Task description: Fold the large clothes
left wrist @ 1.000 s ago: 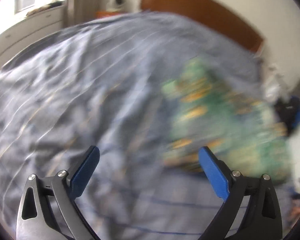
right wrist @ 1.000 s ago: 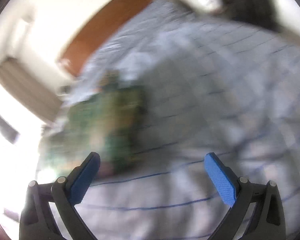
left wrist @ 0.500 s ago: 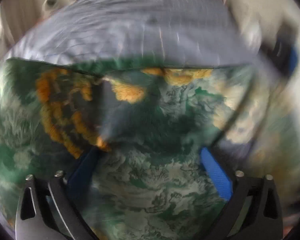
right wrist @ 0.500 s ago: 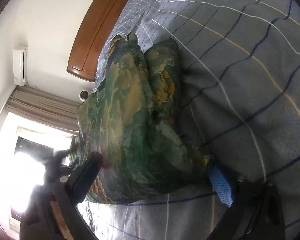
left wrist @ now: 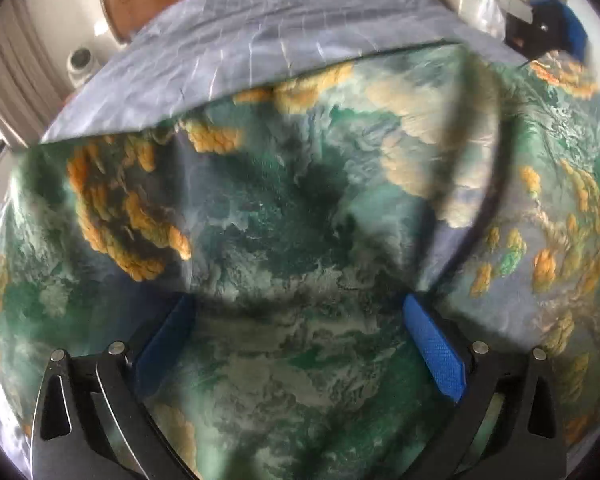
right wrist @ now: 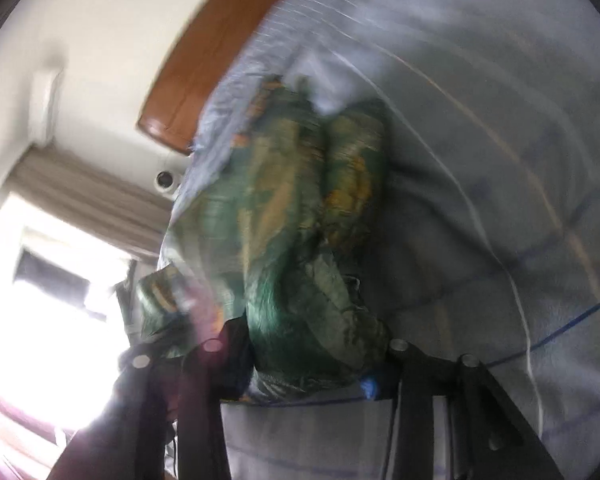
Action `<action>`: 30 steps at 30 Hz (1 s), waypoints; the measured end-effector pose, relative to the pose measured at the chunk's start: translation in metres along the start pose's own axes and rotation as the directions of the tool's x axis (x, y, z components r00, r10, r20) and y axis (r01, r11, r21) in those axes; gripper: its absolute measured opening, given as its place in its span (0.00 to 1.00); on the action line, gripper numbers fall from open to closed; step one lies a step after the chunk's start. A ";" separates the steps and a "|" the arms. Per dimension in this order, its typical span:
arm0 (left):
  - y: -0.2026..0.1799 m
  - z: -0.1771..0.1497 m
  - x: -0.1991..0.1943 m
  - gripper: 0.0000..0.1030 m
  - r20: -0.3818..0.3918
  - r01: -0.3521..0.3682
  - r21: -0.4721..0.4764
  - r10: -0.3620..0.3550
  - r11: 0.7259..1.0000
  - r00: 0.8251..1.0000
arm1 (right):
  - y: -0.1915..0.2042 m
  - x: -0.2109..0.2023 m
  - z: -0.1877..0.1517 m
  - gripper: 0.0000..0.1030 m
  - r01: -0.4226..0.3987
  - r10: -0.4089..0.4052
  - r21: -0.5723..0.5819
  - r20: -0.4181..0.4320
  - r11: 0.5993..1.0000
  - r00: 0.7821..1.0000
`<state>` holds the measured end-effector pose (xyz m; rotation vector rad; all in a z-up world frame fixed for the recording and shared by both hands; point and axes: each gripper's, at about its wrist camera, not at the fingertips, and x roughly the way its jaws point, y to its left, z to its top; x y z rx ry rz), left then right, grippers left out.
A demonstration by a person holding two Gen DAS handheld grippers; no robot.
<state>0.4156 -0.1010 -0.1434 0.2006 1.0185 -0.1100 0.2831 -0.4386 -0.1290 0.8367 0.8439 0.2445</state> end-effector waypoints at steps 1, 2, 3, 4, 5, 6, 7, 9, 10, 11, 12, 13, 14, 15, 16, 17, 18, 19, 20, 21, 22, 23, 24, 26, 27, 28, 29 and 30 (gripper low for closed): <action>0.007 0.000 -0.008 0.98 -0.009 0.037 -0.028 -0.037 0.999 0.999 | 0.027 -0.010 0.002 0.36 0.016 -0.014 -0.076 0.017 0.997 1.000; 0.017 -0.001 -0.019 0.97 -0.002 0.080 -0.052 -0.081 0.995 0.997 | 0.052 -0.017 0.003 0.36 0.023 -0.019 -0.143 0.028 0.989 0.999; 0.031 -0.004 -0.035 0.92 0.022 0.132 -0.081 -0.131 0.988 0.991 | 0.079 -0.022 0.003 0.36 0.033 -0.025 -0.215 0.040 0.976 0.999; 0.047 -0.010 -0.052 0.91 0.050 0.181 -0.113 -0.176 0.977 0.983 | 0.117 -0.028 0.001 0.35 0.042 -0.026 -0.302 0.057 0.952 0.998; 0.068 -0.016 -0.071 0.91 0.084 0.223 -0.148 -0.213 0.963 0.973 | 0.138 -0.030 -0.002 0.35 0.038 -0.017 -0.343 0.064 0.939 0.998; 0.092 -0.021 -0.088 0.91 0.120 0.256 -0.179 -0.237 0.950 0.964 | 0.176 -0.031 -0.007 0.35 0.027 0.005 -0.412 0.075 0.911 0.997; 0.116 -0.030 -0.104 0.93 0.152 0.275 -0.201 -0.247 0.940 0.957 | 0.207 -0.028 -0.014 0.35 0.019 0.021 -0.467 0.081 0.884 0.996; 0.170 -0.049 -0.137 0.94 0.210 0.273 -0.240 -0.224 0.932 0.952 | 0.256 -0.020 -0.033 0.34 0.000 0.051 -0.555 0.076 0.832 0.996; 0.193 -0.058 -0.148 0.94 0.227 0.260 -0.261 -0.203 0.930 0.952 | 0.293 -0.007 -0.050 0.34 -0.010 0.064 -0.620 0.064 0.784 0.996; 0.219 -0.068 -0.158 0.94 0.241 0.253 -0.289 -0.185 0.923 0.953 | 0.311 0.003 -0.061 0.34 -0.014 0.067 -0.654 0.056 0.756 0.996; 0.246 -0.080 -0.165 0.95 0.249 0.253 -0.321 -0.176 0.913 0.952 | 0.334 0.018 -0.077 0.34 -0.019 0.068 -0.694 0.043 0.720 0.997; 0.266 -0.089 -0.170 0.95 0.249 0.257 -0.348 -0.175 0.902 0.952 | 0.359 0.042 -0.099 0.34 -0.031 0.067 -0.732 0.019 0.680 0.998; 0.288 -0.098 -0.171 0.95 0.246 0.263 -0.375 -0.178 0.889 0.953 | 0.370 0.056 -0.112 0.33 -0.032 0.061 -0.754 0.010 0.656 0.998; 0.308 -0.107 -0.169 0.95 0.239 0.265 -0.403 -0.179 0.876 0.954 | 0.384 0.076 -0.134 0.33 -0.022 0.043 -0.792 0.006 0.610 0.999; 0.323 -0.114 -0.166 0.95 0.235 0.269 -0.423 -0.182 0.865 0.955 | 0.395 0.102 -0.159 0.32 -0.007 0.015 -0.831 0.002 0.556 1.000; 0.332 -0.115 -0.165 0.95 0.235 0.280 -0.430 -0.193 0.858 0.953 | 0.401 0.123 -0.178 0.32 -0.004 -0.010 -0.853 -0.010 0.522 1.000; 0.338 -0.119 -0.164 0.95 0.240 0.305 -0.431 -0.218 0.849 0.946 | 0.402 0.146 -0.199 0.31 -0.007 -0.039 -0.870 -0.030 0.493 0.999; 0.342 -0.122 -0.162 0.94 0.246 0.333 -0.427 -0.247 0.840 0.937 | 0.401 0.171 -0.221 0.31 -0.009 -0.076 -0.886 -0.050 0.463 0.996; 0.344 -0.122 -0.158 0.94 0.254 0.368 -0.421 -0.282 0.829 0.925 | 0.397 0.191 -0.242 0.31 0.000 -0.106 -0.902 -0.051 0.432 0.993; 0.342 -0.118 -0.151 0.94 0.260 0.407 -0.410 -0.324 0.816 0.910 | 0.392 0.199 -0.255 0.31 0.012 -0.116 -0.913 -0.039 0.409 0.992; 0.339 -0.114 -0.147 0.94 0.263 0.443 -0.398 -0.362 0.803 0.894 | 0.387 0.207 -0.270 0.31 0.036 -0.122 -0.926 -0.011 0.375 0.993; 0.337 -0.111 -0.145 0.94 0.264 0.468 -0.388 -0.391 0.794 0.882 | 0.386 0.210 -0.276 0.31 0.053 -0.118 -0.931 0.011 0.361 0.993; 0.330 -0.102 -0.140 0.94 0.255 0.495 -0.369 -0.426 0.787 0.868 | 0.382 0.211 -0.280 0.31 0.068 -0.108 -0.933 0.032 0.353 0.994; 0.317 -0.081 -0.129 0.93 0.222 0.518 -0.330 -0.468 0.790 0.855 | 0.377 0.208 -0.283 0.31 0.095 -0.089 -0.933 0.069 0.347 0.994; 0.308 -0.072 -0.125 0.92 0.206 0.518 -0.313 -0.476 0.796 0.855 | 0.375 0.203 -0.285 0.31 0.104 -0.083 -0.933 0.081 0.344 0.993; 0.301 -0.061 -0.117 0.88 0.194 0.519 -0.311 -0.482 0.796 0.855 | 0.374 0.201 -0.285 0.31 0.107 -0.078 -0.932 0.085 0.345 0.993; 0.301 -0.049 -0.105 0.85 0.185 0.524 -0.320 -0.490 0.789 0.852 | 0.376 0.198 -0.283 0.31 0.105 -0.076 -0.931 0.083 0.349 0.994; 0.298 -0.040 -0.096 0.77 0.177 0.535 -0.345 -0.507 0.771 0.844 | 0.374 0.197 -0.281 0.31 0.101 -0.073 -0.931 0.081 0.351 0.994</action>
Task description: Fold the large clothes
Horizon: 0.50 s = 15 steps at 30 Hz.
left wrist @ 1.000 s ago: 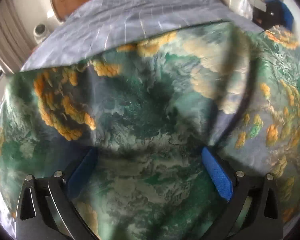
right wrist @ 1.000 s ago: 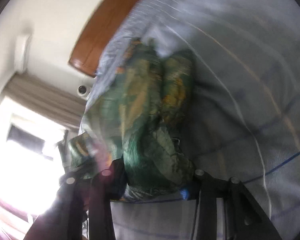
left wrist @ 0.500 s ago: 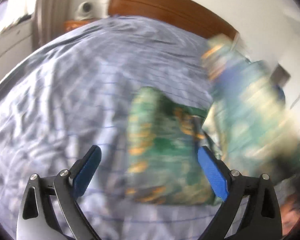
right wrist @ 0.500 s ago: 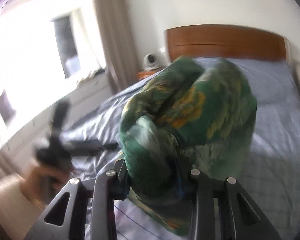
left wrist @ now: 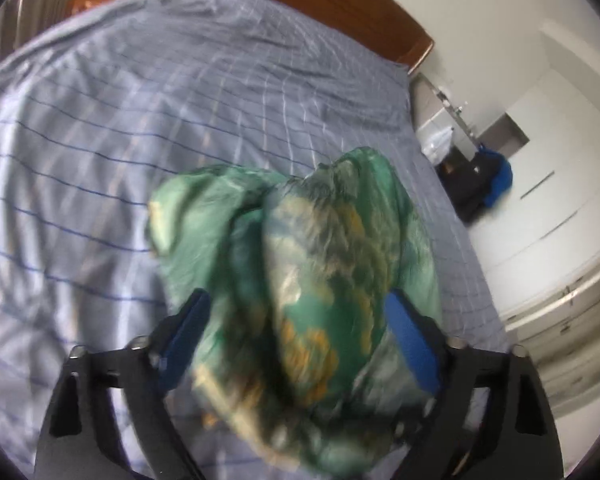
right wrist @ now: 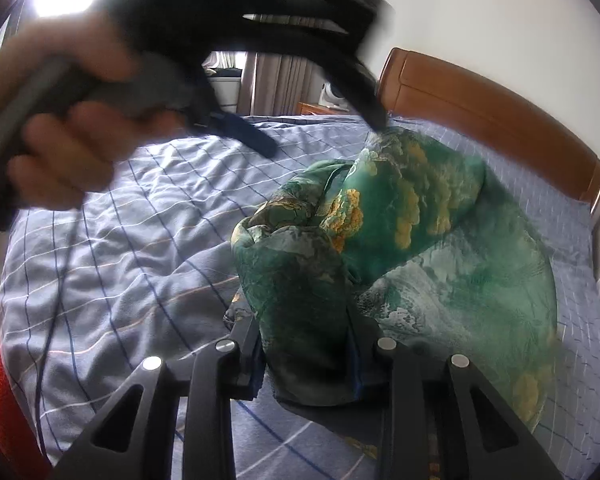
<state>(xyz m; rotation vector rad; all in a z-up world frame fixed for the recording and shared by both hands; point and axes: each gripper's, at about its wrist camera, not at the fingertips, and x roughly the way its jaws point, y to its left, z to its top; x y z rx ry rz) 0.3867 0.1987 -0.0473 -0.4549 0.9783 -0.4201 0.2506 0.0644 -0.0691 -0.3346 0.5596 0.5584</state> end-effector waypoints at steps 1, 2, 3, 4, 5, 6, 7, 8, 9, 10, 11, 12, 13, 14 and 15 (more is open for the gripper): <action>-0.002 0.002 0.007 0.64 -0.012 0.019 -0.029 -0.020 0.999 1.000 | 0.000 -0.001 -0.001 0.31 0.000 0.000 -0.001 0.003 1.000 1.000; -0.002 0.006 0.015 0.53 -0.026 0.043 -0.057 -0.045 0.997 0.999 | 0.003 0.001 -0.001 0.31 0.001 -0.001 -0.004 0.006 1.000 1.000; -0.004 0.009 0.023 0.37 -0.044 0.049 -0.077 -0.052 0.996 0.998 | 0.003 -0.004 -0.008 0.31 0.002 -0.001 -0.008 0.008 1.000 1.000; -0.007 0.009 0.026 0.32 -0.051 0.032 -0.077 -0.036 0.997 0.998 | 0.001 -0.007 -0.009 0.31 0.003 -0.003 -0.011 0.012 1.000 1.000; -0.011 0.008 0.029 0.25 -0.048 0.017 -0.058 -0.020 0.998 0.999 | 0.001 -0.008 -0.008 0.31 0.010 -0.009 -0.012 0.017 1.000 1.000; -0.015 0.008 0.030 0.17 -0.046 0.004 -0.032 -0.006 0.999 0.999 | 0.002 -0.008 -0.007 0.32 0.017 -0.016 -0.006 0.022 1.000 1.000; -0.018 0.007 0.027 0.13 -0.039 -0.017 -0.016 0.016 1.000 0.999 | -0.002 -0.010 -0.007 0.33 0.016 -0.017 0.015 0.027 1.000 0.999; -0.021 0.009 0.024 0.12 -0.032 -0.026 -0.009 0.026 1.000 0.999 | -0.005 -0.013 -0.006 0.37 0.011 -0.012 0.034 0.029 0.999 1.000; -0.022 0.011 0.019 0.11 -0.021 -0.033 -0.003 0.033 0.999 0.999 | -0.009 -0.016 -0.004 0.41 -0.004 0.002 0.053 0.028 0.999 1.000; -0.023 0.013 0.015 0.10 -0.011 -0.044 0.010 0.044 0.999 0.999 | -0.012 -0.021 -0.001 0.49 -0.031 0.029 0.069 0.020 0.997 0.999; -0.023 0.015 0.009 0.10 0.003 -0.063 0.032 0.063 0.998 0.998 | -0.014 -0.028 0.003 0.55 -0.060 0.059 0.078 0.015 0.995 0.998; -0.021 0.018 0.005 0.10 0.018 -0.089 0.050 0.088 0.995 0.996 | -0.020 -0.042 0.007 0.59 -0.103 0.102 0.091 0.019 0.991 0.995; -0.015 0.020 0.001 0.10 0.023 -0.110 0.056 0.109 0.992 0.994 | -0.027 -0.055 0.010 0.63 -0.137 0.134 0.112 0.033 0.984 0.990; -0.009 0.023 0.000 0.10 0.025 -0.124 0.056 0.123 0.991 0.992 | -0.036 -0.068 0.013 0.66 -0.163 0.156 0.141 0.057 0.977 0.986; 0.000 0.024 -0.002 0.10 0.027 -0.143 0.052 0.142 0.988 0.989 | -0.050 -0.082 0.014 0.66 -0.186 0.172 0.175 0.090 0.967 0.981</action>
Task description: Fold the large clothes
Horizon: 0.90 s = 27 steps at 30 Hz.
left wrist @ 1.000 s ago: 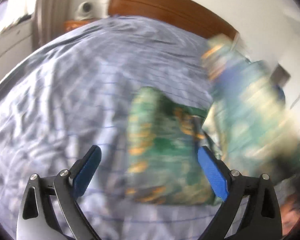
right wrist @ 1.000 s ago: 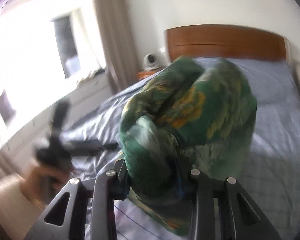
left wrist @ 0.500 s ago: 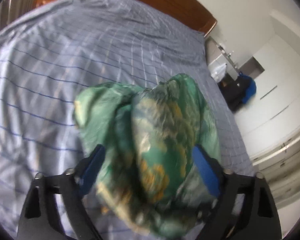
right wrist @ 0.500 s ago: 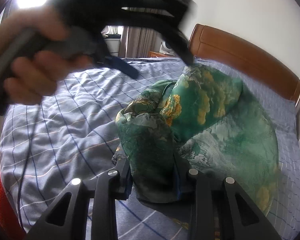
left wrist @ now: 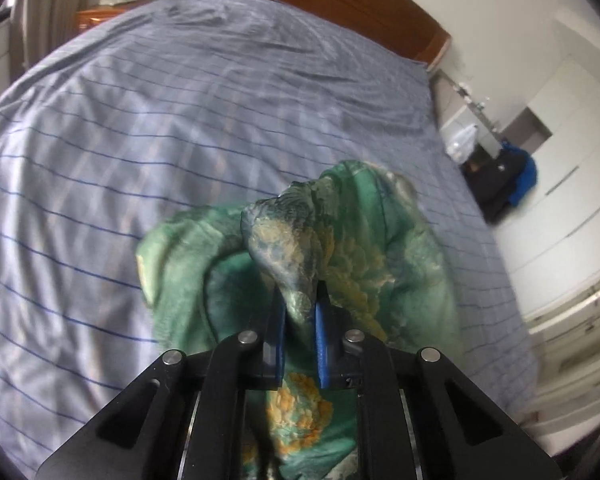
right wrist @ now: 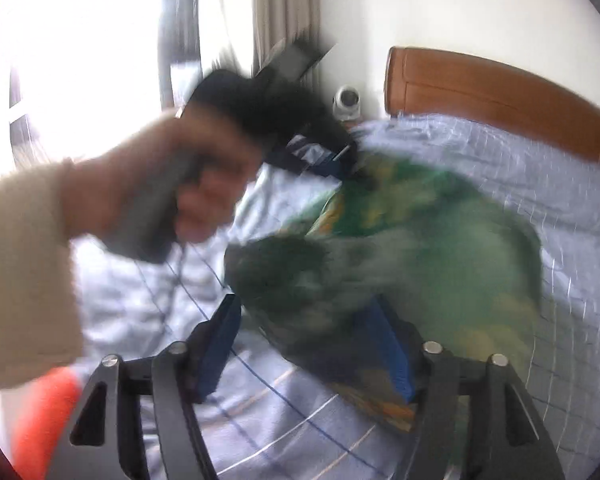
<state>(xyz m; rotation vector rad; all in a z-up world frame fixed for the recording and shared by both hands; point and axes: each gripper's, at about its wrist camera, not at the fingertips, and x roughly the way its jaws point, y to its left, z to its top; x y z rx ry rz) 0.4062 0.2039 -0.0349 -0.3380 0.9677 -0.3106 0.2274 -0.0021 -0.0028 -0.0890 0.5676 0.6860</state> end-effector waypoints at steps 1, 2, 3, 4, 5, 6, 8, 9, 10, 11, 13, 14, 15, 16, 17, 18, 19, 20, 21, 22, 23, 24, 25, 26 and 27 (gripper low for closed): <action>0.006 0.000 0.001 0.10 0.001 -0.021 0.002 0.021 1.000 1.000 | -0.015 -0.015 0.005 0.66 -0.006 0.005 0.041 0.029 0.999 1.000; 0.013 0.000 0.003 0.10 0.003 -0.047 0.009 0.047 0.999 0.999 | -0.029 -0.023 0.010 0.66 0.014 -0.017 0.073 0.040 0.997 0.999; 0.018 -0.002 0.007 0.10 0.007 -0.073 0.018 0.073 0.997 0.997 | -0.051 -0.024 0.015 0.66 0.067 -0.070 0.115 0.028 0.991 0.997; 0.022 -0.003 0.011 0.10 0.010 -0.087 0.023 0.087 0.996 0.996 | -0.066 -0.018 0.018 0.66 0.096 -0.098 0.139 0.007 0.986 0.995; 0.027 -0.004 0.017 0.10 0.008 -0.095 0.019 0.095 0.995 0.995 | -0.084 -0.012 0.021 0.66 0.116 -0.115 0.167 -0.018 0.979 0.993; 0.033 -0.006 0.023 0.10 0.005 -0.094 0.003 0.093 0.996 0.996 | -0.106 0.009 0.022 0.65 0.120 -0.105 0.205 -0.082 0.971 0.991; 0.042 -0.007 0.035 0.10 0.001 -0.116 -0.010 0.116 0.993 0.993 | -0.131 0.049 0.014 0.64 0.053 0.007 0.290 -0.202 0.956 0.979; 0.047 -0.009 0.042 0.11 -0.003 -0.125 -0.016 0.125 0.992 0.992 | -0.139 0.066 0.008 0.64 0.027 0.056 0.322 -0.246 0.946 0.968; 0.051 -0.011 0.048 0.11 -0.010 -0.124 -0.028 0.124 0.992 0.992 | -0.141 0.087 -0.001 0.66 0.035 0.073 0.331 -0.310 0.943 0.948; 0.055 -0.014 0.053 0.12 -0.012 -0.127 -0.040 0.127 0.991 0.992 | -0.140 0.100 -0.008 0.68 0.039 0.081 0.330 -0.341 0.943 0.937; 0.062 -0.020 0.064 0.14 -0.004 -0.143 -0.043 0.143 0.989 0.990 | -0.133 0.109 -0.013 0.70 0.069 0.038 0.298 -0.339 0.952 0.940; 0.064 -0.025 0.070 0.15 0.002 -0.147 -0.048 0.148 0.988 0.989 | -0.130 0.110 -0.013 0.70 0.083 0.018 0.286 -0.332 0.955 0.943; 0.066 -0.031 0.074 0.16 0.010 -0.148 -0.057 0.149 0.987 0.989 | -0.127 0.110 -0.014 0.71 0.098 -0.003 0.278 -0.326 0.956 0.945; 0.066 -0.034 0.076 0.17 0.022 -0.154 -0.059 0.155 0.986 0.988 | -0.124 0.111 -0.016 0.72 0.113 -0.020 0.275 -0.320 0.955 0.947; 0.064 -0.037 0.075 0.17 0.038 -0.165 -0.056 0.167 0.985 0.985 | -0.121 0.113 -0.018 0.72 0.121 -0.031 0.271 -0.315 0.955 0.949; 0.061 -0.038 0.074 0.19 0.052 -0.186 -0.047 0.188 0.981 0.981 | -0.120 0.110 -0.017 0.72 0.128 -0.042 0.262 -0.309 0.957 0.950; 0.055 -0.038 0.070 0.23 0.066 -0.212 -0.035 0.214 0.977 0.975 | -0.119 0.109 -0.018 0.72 0.132 -0.051 0.253 -0.301 0.959 0.952; 0.049 -0.038 0.065 0.27 0.085 -0.247 -0.022 0.248 0.969 0.965 | -0.117 0.110 -0.020 0.72 0.133 -0.055 0.249 -0.299 0.959 0.953; 0.043 -0.038 0.058 0.37 0.105 -0.283 -0.013 0.283 0.959 0.953 | -0.114 0.109 -0.018 0.72 0.135 -0.059 0.245 -0.295 0.960 0.954; 0.038 -0.038 0.050 0.49 0.125 -0.313 -0.007 0.311 0.950 0.942 | -0.113 0.107 -0.016 0.75 0.137 -0.065 0.239 -0.286 0.961 0.956; 0.034 -0.037 0.044 0.56 0.141 -0.335 -0.007 0.333 0.942 0.932 | -0.114 0.110 -0.015 0.82 0.136 -0.068 0.238 -0.272 0.962 0.960; 0.031 -0.038 0.037 0.68 0.162 -0.358 -0.012 0.355 0.934 0.921 | -0.111 0.107 -0.014 0.87 0.131 -0.069 0.233 -0.256 0.964 0.964; 0.030 -0.038 0.030 0.74 0.179 -0.368 -0.022 0.366 0.930 0.913 | -0.107 0.105 -0.014 0.94 0.126 -0.070 0.222 -0.245 0.967 0.967; 0.030 -0.038 0.026 0.76 0.182 -0.366 -0.032 0.366 0.930 0.913 | -0.103 0.104 -0.015 1.00 0.128 -0.075 0.213 -0.243 0.969 0.967; 0.032 -0.039 0.023 0.76 0.176 -0.360 -0.045 0.362 0.932 0.915 | -0.102 0.104 -0.016 1.00 0.134 -0.082 0.204 -0.247 0.970 0.966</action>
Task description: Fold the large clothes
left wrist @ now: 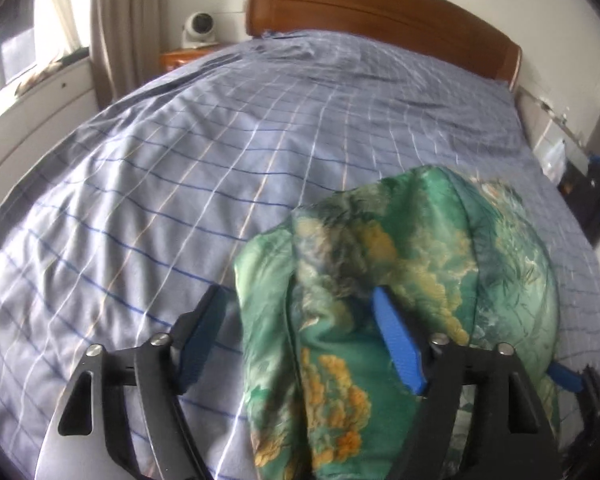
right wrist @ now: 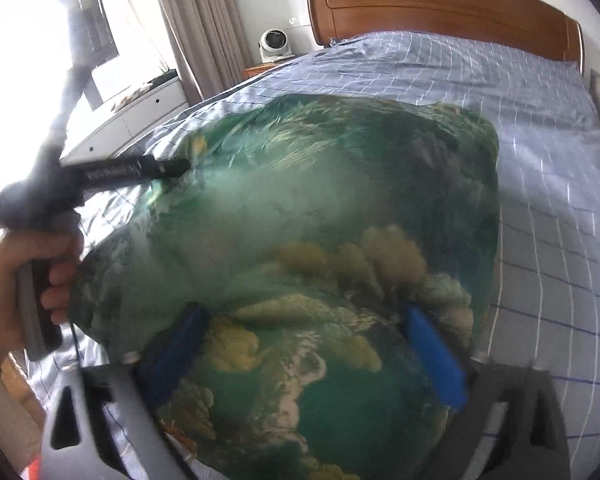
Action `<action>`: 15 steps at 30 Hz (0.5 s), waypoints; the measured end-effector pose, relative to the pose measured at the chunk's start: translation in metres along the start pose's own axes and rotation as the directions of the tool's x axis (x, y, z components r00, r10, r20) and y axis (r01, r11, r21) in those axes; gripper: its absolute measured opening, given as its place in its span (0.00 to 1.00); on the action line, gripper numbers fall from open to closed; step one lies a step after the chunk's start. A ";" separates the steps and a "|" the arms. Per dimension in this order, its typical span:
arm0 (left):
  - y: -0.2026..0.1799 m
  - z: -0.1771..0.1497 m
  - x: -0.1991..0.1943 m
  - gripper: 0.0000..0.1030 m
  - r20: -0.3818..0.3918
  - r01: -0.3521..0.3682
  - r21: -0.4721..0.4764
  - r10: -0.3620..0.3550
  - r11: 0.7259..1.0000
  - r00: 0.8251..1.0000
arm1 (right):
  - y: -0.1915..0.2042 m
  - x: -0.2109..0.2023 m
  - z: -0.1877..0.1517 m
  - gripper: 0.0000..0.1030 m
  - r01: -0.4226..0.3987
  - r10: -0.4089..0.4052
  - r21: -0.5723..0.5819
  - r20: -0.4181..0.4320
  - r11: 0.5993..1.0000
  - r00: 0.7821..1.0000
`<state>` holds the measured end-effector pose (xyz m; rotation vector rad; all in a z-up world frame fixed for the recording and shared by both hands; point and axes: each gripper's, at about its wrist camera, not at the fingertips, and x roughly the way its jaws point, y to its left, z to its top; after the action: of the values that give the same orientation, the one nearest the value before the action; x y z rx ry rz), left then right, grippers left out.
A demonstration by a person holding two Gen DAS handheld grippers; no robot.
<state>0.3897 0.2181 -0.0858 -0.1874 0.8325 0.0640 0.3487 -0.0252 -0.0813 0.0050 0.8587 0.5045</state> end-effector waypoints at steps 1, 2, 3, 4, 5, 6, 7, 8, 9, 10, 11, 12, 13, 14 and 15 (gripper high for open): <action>0.002 0.000 -0.001 0.76 -0.010 0.001 -0.010 -0.001 1.000 1.000 | 0.001 0.001 0.000 1.00 0.008 -0.008 0.000 -0.004 1.000 1.000; 0.003 -0.002 -0.002 0.76 -0.017 -0.004 -0.016 0.004 1.000 1.000 | 0.001 0.001 -0.001 1.00 0.011 -0.011 0.003 -0.006 1.000 1.000; 0.004 -0.003 -0.003 0.76 -0.018 -0.009 -0.017 0.009 1.000 1.000 | 0.000 0.001 -0.001 1.00 0.013 -0.013 0.009 -0.008 1.000 1.000; 0.005 -0.004 -0.005 0.76 -0.016 -0.015 -0.017 0.015 1.000 1.000 | -0.001 0.000 -0.001 1.00 0.014 -0.014 0.013 -0.008 1.000 1.000; 0.005 -0.004 -0.005 0.76 -0.016 -0.019 -0.017 0.019 1.000 1.000 | -0.002 0.000 -0.001 1.00 0.017 -0.016 0.015 -0.009 1.000 1.000; 0.005 -0.005 -0.007 0.76 -0.017 -0.023 -0.019 0.023 1.000 1.000 | -0.002 0.000 -0.001 1.00 0.020 -0.019 0.015 -0.010 1.000 1.000; 0.005 -0.005 -0.007 0.76 -0.019 -0.025 -0.020 0.025 0.999 1.000 | -0.002 0.000 -0.001 1.00 0.023 -0.023 0.014 -0.013 1.000 1.000; 0.004 -0.005 -0.008 0.76 -0.020 -0.028 -0.019 0.028 0.999 0.999 | -0.002 -0.001 -0.001 1.00 0.026 -0.025 0.013 -0.015 1.000 1.000; 0.003 -0.005 -0.010 0.76 -0.021 -0.033 -0.016 0.033 0.999 0.999 | -0.002 -0.001 -0.001 1.00 0.028 -0.028 0.012 -0.018 1.000 0.999; 0.002 -0.004 -0.010 0.76 -0.020 -0.038 -0.013 0.037 0.999 0.999 | -0.001 -0.002 0.000 1.00 0.031 -0.030 0.010 -0.022 0.999 0.999; 0.001 -0.004 -0.012 0.76 -0.019 -0.040 -0.007 0.040 0.999 0.999 | -0.001 -0.003 0.000 1.00 0.031 -0.031 0.009 -0.026 0.999 0.999; 0.000 -0.003 -0.013 0.76 -0.022 -0.041 0.000 0.041 0.999 0.999 | -0.002 -0.004 0.000 1.00 0.031 -0.031 0.008 -0.029 0.999 0.999; -0.001 -0.003 -0.014 0.77 -0.029 -0.036 0.007 0.036 0.999 0.999 | -0.002 -0.006 0.001 1.00 0.031 -0.031 0.009 -0.033 0.999 0.999; 0.000 -0.002 -0.016 0.78 -0.041 -0.022 0.013 0.023 1.000 0.999 | -0.004 -0.011 0.003 1.00 0.028 -0.027 0.015 -0.040 1.000 0.999; 0.002 0.001 -0.018 0.81 -0.062 0.012 0.017 -0.011 1.000 0.998 | -0.005 -0.015 0.005 1.00 0.023 -0.022 0.021 -0.045 1.000 0.999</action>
<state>0.3776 0.2204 -0.0723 -0.1784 0.8936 0.0398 0.3461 -0.0356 -0.0684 0.0040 0.9071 0.4759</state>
